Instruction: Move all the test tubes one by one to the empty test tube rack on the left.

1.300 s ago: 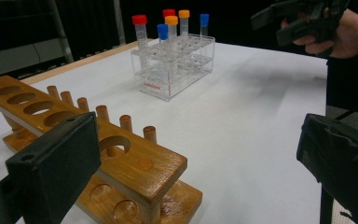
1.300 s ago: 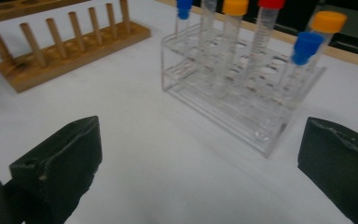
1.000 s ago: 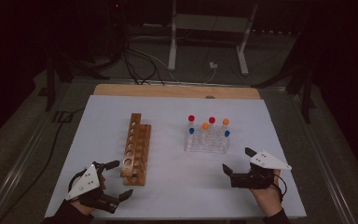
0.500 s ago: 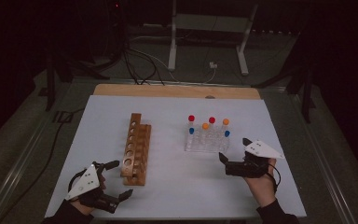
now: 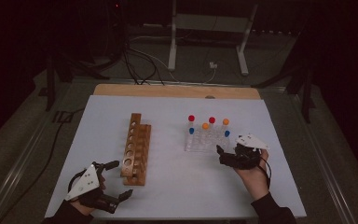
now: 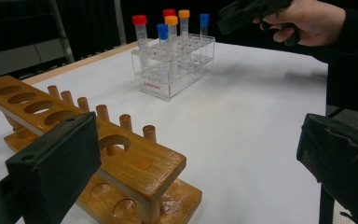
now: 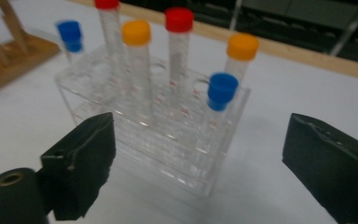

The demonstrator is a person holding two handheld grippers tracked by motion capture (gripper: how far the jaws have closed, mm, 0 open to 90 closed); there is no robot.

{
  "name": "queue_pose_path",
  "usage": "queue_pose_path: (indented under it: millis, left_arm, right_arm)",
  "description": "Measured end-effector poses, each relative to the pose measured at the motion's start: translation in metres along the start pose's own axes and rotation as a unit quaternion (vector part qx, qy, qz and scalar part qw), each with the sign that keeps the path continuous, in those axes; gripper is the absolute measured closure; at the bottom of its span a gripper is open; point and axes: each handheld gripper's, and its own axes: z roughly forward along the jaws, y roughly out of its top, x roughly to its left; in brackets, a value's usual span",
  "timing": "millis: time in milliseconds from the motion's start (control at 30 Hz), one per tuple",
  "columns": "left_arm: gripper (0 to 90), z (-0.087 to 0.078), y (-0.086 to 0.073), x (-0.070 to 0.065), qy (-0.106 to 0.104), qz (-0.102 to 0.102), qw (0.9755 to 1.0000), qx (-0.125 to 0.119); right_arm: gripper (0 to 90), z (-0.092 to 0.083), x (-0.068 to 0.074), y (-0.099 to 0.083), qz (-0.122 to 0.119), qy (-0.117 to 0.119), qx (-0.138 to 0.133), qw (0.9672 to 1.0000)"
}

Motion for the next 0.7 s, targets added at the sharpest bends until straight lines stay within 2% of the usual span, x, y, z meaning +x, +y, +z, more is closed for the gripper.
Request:
queue_pose_path:
  millis: [267,433,533,567,700]
  left_arm:
    - [0.4,0.000,0.000,0.000,-0.001,0.001,1.0000,-0.002]
    - [0.4,0.000,0.000,0.000,0.001,0.000,1.0000,-0.002]
    - [0.4,0.000,0.000,0.000,0.000,0.000,1.0000,-0.002]
    - [0.4,0.000,0.000,0.000,0.001,0.001,1.0000,-0.001]
    - [0.4,0.000,0.000,0.000,0.000,0.001,1.0000,-0.002]
  right_arm:
    - [30.7,0.014,-0.004,0.002,0.011,-0.014,0.031,0.9994]
    - [44.6,0.021,-0.004,0.003,0.014,-0.015,0.040,0.9990]
    - [48.3,0.023,-0.006,0.003,0.020,-0.016,0.043,0.9987]
    - [53.6,0.025,-0.007,0.003,0.024,-0.014,0.044,0.9987]
    - [60.5,0.027,-0.009,0.003,0.023,-0.014,0.041,0.9988]
